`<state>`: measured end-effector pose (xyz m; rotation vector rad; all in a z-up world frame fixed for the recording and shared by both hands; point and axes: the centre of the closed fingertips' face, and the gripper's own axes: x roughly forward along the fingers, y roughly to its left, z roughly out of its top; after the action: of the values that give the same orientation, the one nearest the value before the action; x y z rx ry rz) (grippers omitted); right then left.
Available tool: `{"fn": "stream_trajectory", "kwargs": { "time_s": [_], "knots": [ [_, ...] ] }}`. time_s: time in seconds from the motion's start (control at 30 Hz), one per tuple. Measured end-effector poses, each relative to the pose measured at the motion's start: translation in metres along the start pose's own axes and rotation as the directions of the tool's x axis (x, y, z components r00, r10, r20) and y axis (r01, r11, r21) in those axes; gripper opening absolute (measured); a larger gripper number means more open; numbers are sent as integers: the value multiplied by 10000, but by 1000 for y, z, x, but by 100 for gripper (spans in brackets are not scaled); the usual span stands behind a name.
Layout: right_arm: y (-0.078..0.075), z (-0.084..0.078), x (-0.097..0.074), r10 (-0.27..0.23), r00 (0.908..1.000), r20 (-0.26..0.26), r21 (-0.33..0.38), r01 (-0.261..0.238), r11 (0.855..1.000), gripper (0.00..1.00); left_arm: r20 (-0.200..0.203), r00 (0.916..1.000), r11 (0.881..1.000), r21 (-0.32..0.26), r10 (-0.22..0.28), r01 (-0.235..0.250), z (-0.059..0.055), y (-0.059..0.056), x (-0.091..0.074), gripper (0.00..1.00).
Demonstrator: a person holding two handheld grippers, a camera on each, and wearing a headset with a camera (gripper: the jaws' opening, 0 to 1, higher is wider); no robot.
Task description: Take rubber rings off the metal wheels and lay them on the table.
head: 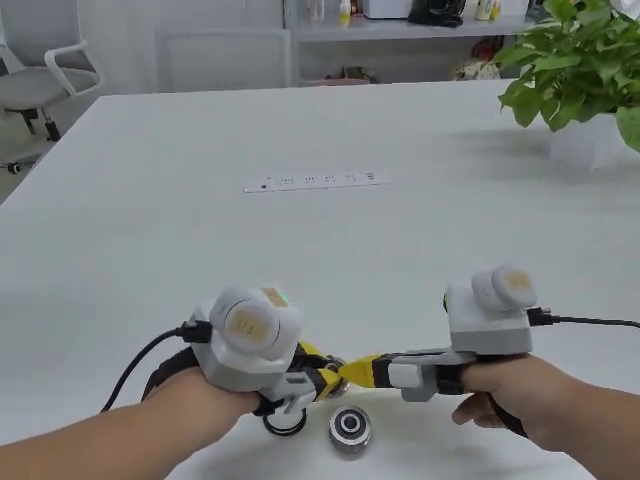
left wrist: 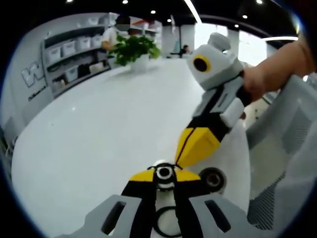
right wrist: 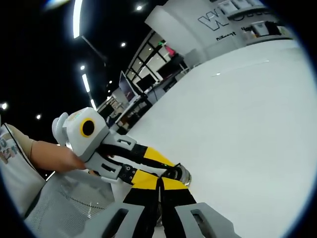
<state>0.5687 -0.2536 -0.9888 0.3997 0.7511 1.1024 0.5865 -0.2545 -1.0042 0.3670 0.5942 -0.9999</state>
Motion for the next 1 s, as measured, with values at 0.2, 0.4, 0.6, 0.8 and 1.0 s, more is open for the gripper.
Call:
{"fn": "stream_trajectory", "kwargs": {
  "time_s": [0.2, 0.4, 0.6, 0.8, 1.0],
  "knots": [
    [-8, 4, -2, -486, 9987, 122, -398, 491, 9980, 0, -9, 10000, 10000, 2, 27, -27, 0, 0, 0, 13],
    [-13, 1, -3, -766, 9971, -2, -557, 764, 9955, 0, -11, 10000, 10000, -9, -5, 5, 0, -2, 0, 14],
    [-11, 1, -3, -754, 9971, -87, -724, 745, 9946, 0, -145, 9997, 9988, 440, -197, 203, -1, -4, -3, 14],
    [-11, 3, -4, -745, 9972, -25, -727, 742, 9946, 0, -17, 9984, 9973, 468, -566, 566, 2, -11, -13, 20],
    [-7, 6, -4, -650, 9979, 72, -672, 654, 9956, 0, 378, 9968, 9967, 444, -704, 687, 8, -13, -30, 25]
  ]
}}
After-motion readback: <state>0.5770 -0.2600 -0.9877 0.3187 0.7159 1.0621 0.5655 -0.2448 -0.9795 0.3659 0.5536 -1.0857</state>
